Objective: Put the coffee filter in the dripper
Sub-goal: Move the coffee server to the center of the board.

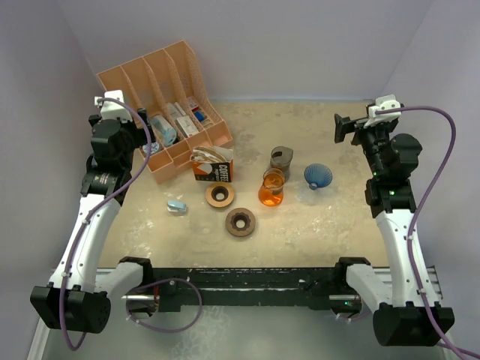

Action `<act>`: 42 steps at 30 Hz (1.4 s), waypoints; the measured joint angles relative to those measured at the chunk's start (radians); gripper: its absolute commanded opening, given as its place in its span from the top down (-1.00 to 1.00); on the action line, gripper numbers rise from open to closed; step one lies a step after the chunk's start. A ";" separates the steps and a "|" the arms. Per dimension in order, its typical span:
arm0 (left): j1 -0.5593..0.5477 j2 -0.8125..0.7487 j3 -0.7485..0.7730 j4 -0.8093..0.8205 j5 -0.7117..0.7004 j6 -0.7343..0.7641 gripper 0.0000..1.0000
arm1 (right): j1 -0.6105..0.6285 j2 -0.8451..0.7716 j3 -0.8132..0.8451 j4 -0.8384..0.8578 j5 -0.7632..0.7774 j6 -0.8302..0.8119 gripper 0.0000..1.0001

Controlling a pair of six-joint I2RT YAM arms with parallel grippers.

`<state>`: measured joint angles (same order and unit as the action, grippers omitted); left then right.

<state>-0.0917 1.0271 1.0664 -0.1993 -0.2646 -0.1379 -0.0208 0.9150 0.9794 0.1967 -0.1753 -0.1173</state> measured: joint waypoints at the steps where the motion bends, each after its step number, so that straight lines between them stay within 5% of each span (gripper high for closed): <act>1: 0.000 0.000 0.000 0.000 0.000 0.000 -0.74 | 0.000 0.000 0.000 0.000 -0.001 -0.001 -1.00; 23: 0.001 -0.007 -0.016 -0.007 0.008 0.034 -0.78 | 0.000 0.002 0.065 -0.055 -0.029 -0.056 -1.00; 36: -0.007 0.008 -0.016 -0.225 0.275 0.273 -0.76 | 0.000 0.084 0.228 -0.261 -0.062 -0.220 -1.00; 42: -0.129 0.014 -0.032 -0.376 0.314 0.426 -0.71 | 0.000 0.086 0.238 -0.339 -0.135 -0.302 -1.00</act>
<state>-0.2207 1.0416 1.0344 -0.5755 0.0490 0.2886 -0.0204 1.0012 1.2175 -0.1421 -0.3103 -0.4191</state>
